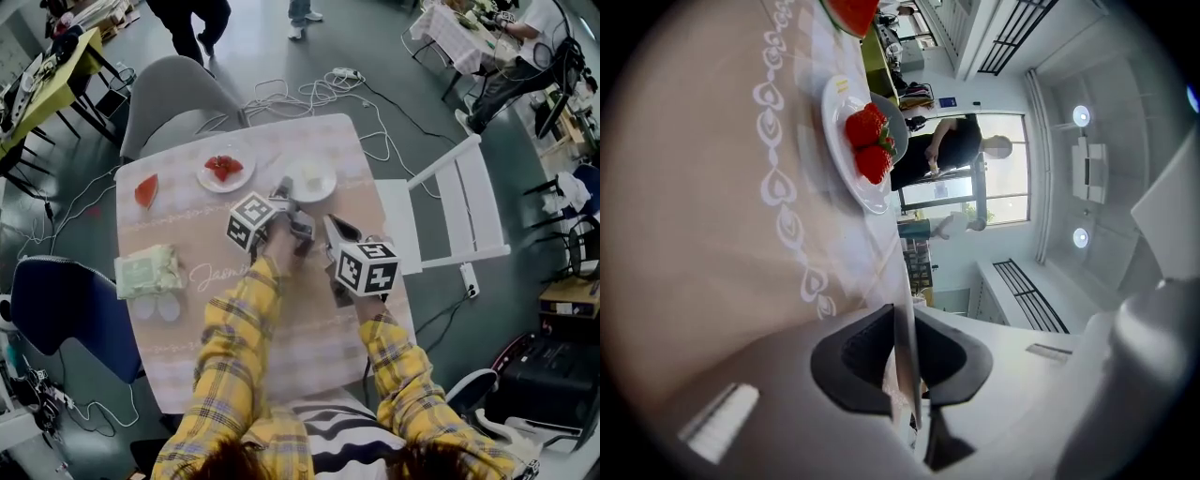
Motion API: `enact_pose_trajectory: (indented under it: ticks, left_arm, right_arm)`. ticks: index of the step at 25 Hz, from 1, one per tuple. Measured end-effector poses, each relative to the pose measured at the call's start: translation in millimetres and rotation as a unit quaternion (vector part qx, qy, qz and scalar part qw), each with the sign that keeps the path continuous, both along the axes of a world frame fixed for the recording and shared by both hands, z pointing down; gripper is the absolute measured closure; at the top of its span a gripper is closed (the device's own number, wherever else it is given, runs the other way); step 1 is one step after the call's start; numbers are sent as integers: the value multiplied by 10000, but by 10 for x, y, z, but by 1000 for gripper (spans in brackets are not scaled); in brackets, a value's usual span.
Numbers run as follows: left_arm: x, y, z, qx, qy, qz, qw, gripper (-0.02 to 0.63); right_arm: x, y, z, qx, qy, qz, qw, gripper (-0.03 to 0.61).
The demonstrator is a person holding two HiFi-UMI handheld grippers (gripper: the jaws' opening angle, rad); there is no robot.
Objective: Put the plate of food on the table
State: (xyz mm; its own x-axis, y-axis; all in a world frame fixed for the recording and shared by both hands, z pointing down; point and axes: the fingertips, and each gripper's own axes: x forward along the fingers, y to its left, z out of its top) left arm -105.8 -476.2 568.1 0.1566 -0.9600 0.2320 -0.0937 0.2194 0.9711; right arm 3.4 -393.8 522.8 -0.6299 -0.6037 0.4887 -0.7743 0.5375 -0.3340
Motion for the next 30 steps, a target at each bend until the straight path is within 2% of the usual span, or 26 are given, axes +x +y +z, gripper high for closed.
enact_pose_trajectory:
  ticks: [10, 14, 16, 21, 23, 28, 30]
  left_arm:
    - [-136, -157, 69, -287, -86, -176, 9994, 584]
    - [-107, -157, 89, -614, -569, 115, 9964, 600]
    - [-77, -132, 115, -822, -674, 302, 9939, 592]
    - [-18, -115, 55, -989, -495, 642, 9918, 438]
    - [22, -100, 25, -1038, -508, 732, 9906, 397]
    - [68, 5, 53, -1271, -695, 877, 9856, 356]
    - [57, 44, 30, -1251, -801, 886, 9849, 337]
  right_arm:
    - [-91, 63, 43, 23, 94, -78, 9999, 581]
    - [-136, 99, 62, -11, 114, -126, 9999, 581]
    - [-142, 107, 70, -29, 96, -125, 9999, 581]
    - [-179, 94, 45, -20, 29, -62, 10000, 580]
    - [-190, 89, 33, -11, -5, -42, 10000, 581]
    - [-199, 99, 4, 0, -52, -31, 10000, 581]
    - [-188, 90, -10, 6, -69, 7, 10000, 580]
